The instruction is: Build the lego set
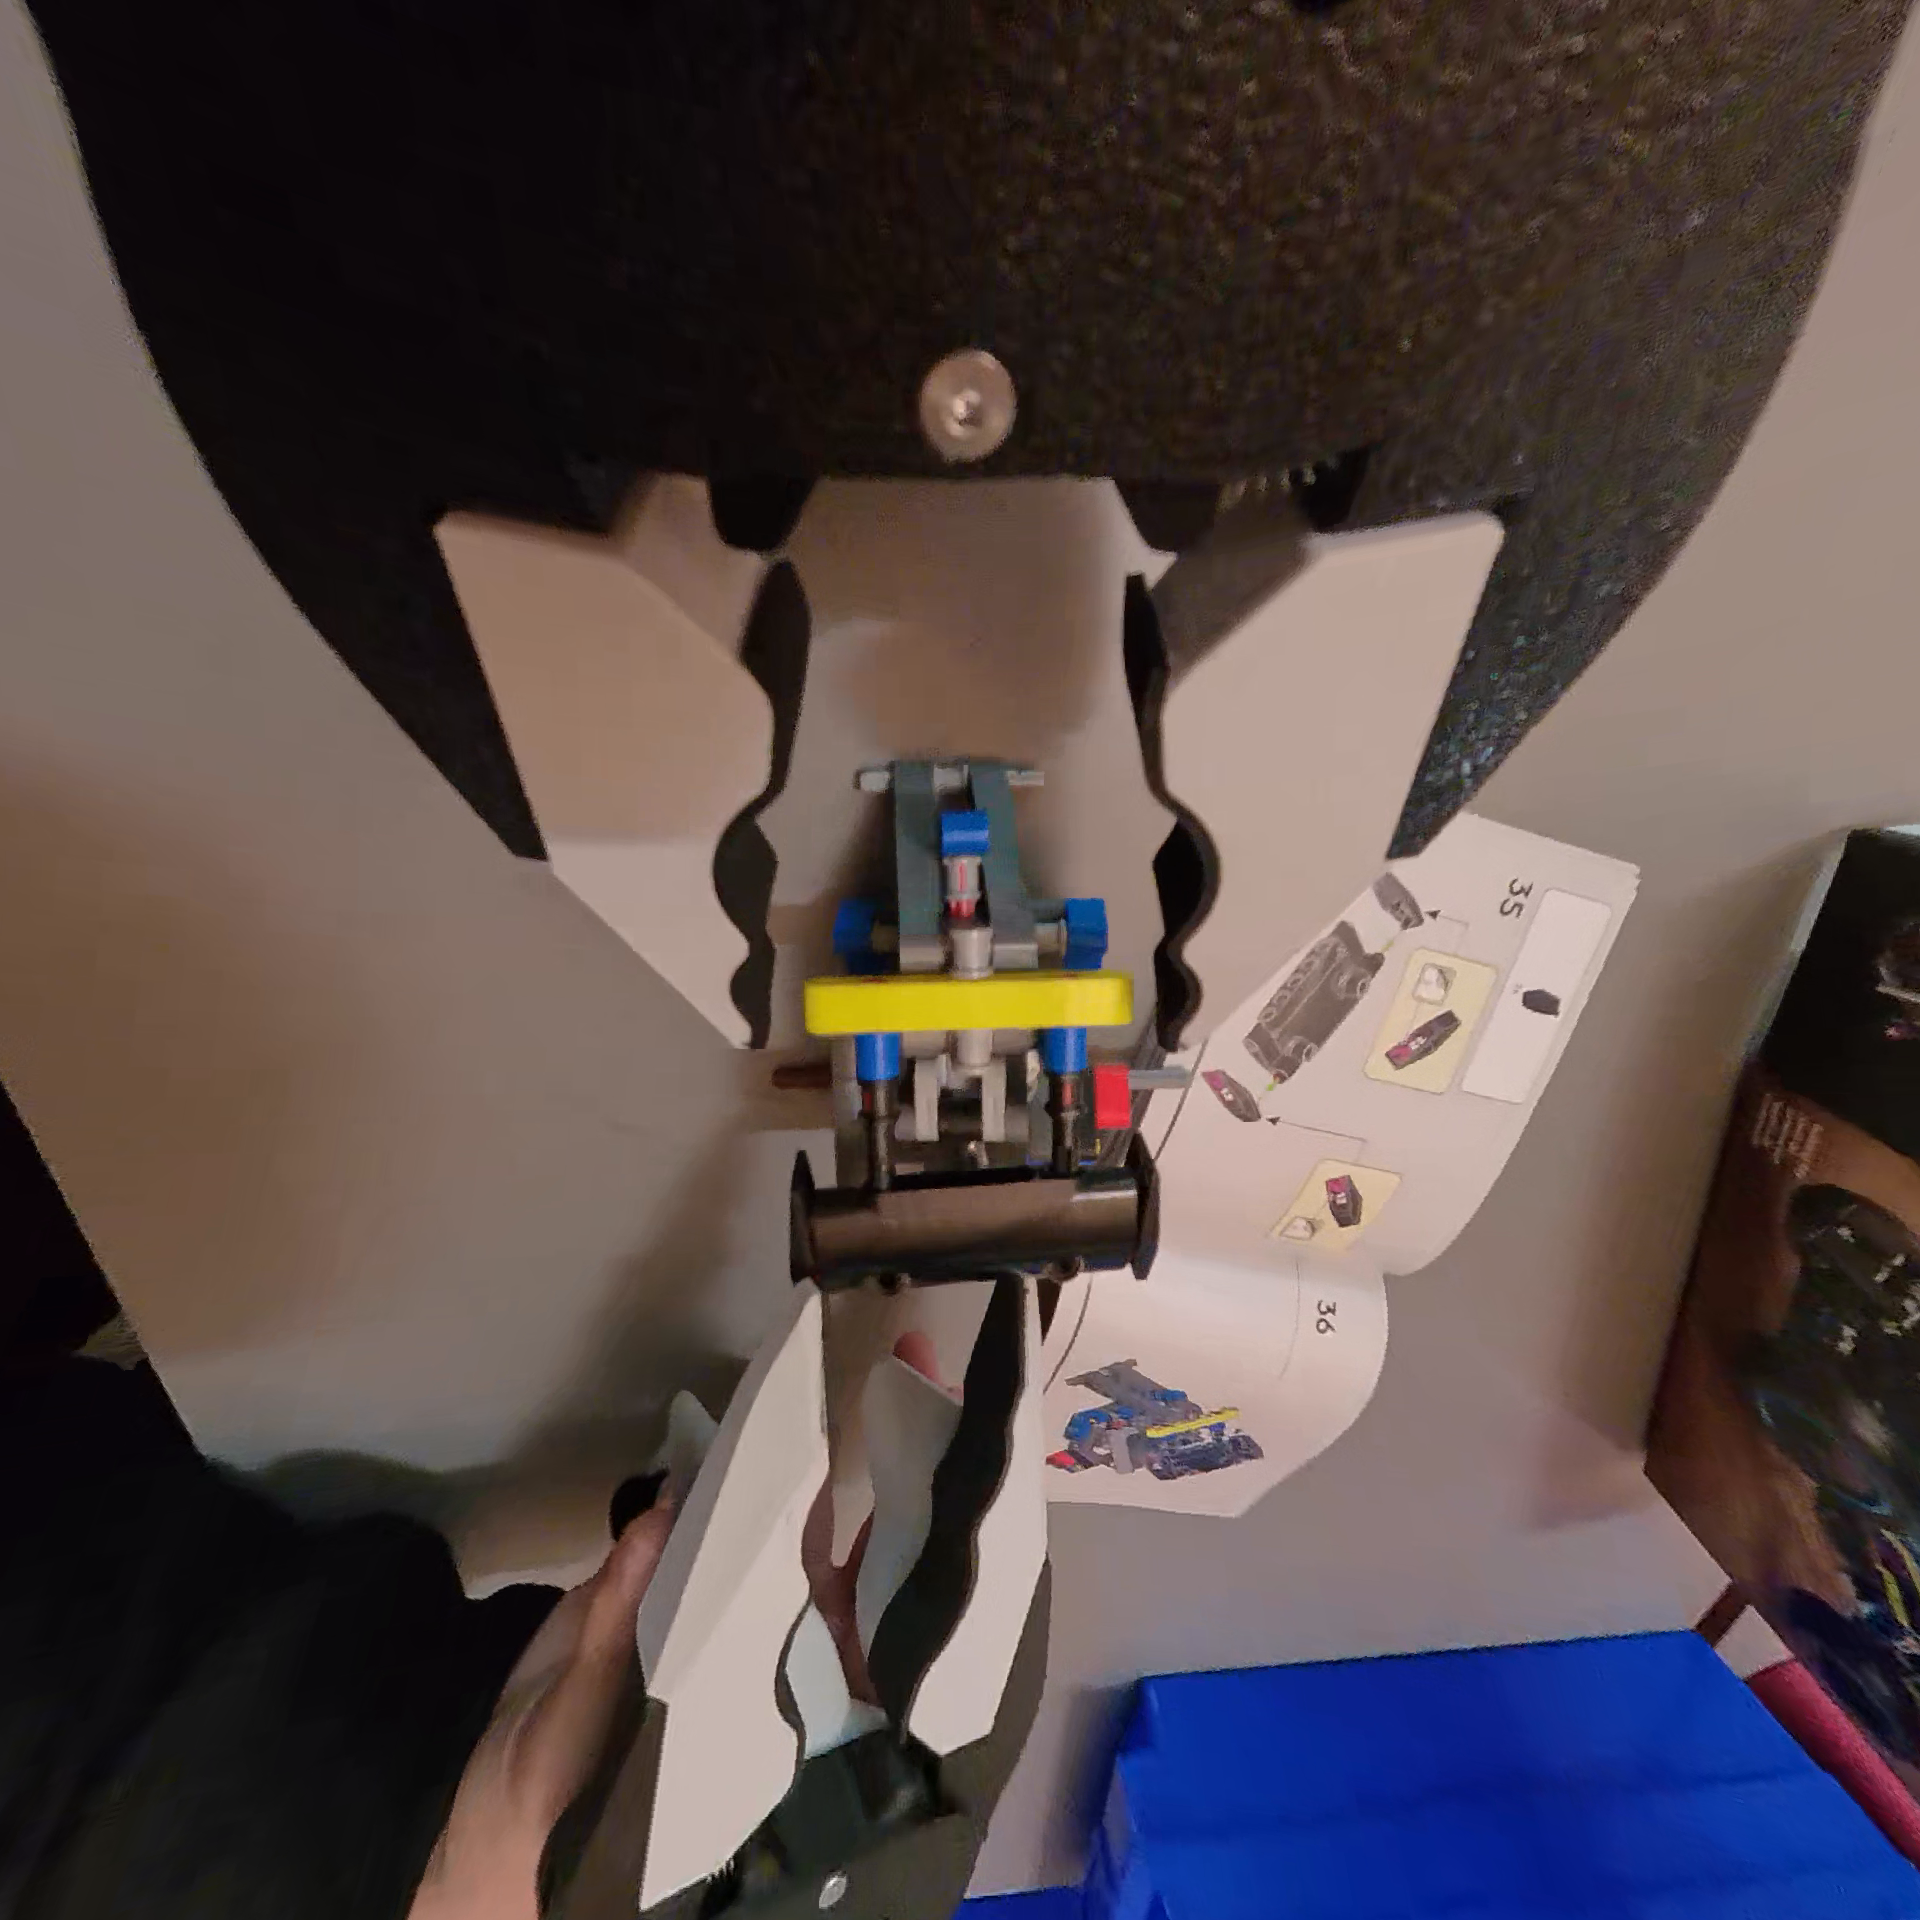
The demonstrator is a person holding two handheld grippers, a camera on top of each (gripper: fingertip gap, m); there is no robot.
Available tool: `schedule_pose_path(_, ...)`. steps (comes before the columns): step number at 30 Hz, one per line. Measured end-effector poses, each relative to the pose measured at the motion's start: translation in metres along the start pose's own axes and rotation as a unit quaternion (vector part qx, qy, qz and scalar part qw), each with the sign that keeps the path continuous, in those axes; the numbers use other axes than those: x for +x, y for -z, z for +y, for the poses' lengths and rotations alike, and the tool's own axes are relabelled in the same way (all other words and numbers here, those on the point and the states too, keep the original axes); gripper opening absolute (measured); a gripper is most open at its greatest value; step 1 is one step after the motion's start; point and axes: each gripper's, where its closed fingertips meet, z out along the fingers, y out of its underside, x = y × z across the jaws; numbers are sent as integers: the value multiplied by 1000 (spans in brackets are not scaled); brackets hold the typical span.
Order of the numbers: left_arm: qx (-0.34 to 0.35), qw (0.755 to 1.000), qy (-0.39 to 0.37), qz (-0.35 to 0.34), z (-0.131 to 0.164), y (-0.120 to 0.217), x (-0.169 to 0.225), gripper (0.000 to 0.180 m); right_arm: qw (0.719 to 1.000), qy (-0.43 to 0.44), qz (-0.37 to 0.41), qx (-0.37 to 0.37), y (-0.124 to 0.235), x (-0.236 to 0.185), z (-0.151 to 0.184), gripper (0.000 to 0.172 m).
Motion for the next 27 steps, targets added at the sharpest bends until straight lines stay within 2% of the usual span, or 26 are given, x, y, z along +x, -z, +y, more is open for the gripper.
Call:
schedule_pose_path(4, -22, 1000, 8, -4, 2, -7, -2, 63, 1000, -21, -19, -4, -2, -2, 1, 36)
schedule_pose_path(8, -12, 1000, 12, -2, 1, -7, -3, 63, 997, -66, -39, -1, -4, -3, 0, 32)
schedule_pose_path(16, -5, 997, -63, -43, -1, -9, -4, 63, 972, -224, -67, 34, -10, 3, -9, 27)
schedule_pose_path(18, -7, 996, -73, -46, -1, -9, -4, 63, 971, -234, -49, 31, -10, 8, -8, 16)
schedule_pose_path(27, 3, 997, -62, -55, 0, -10, -8, 62, 960, -276, -20, 39, -17, 15, -13, 14)
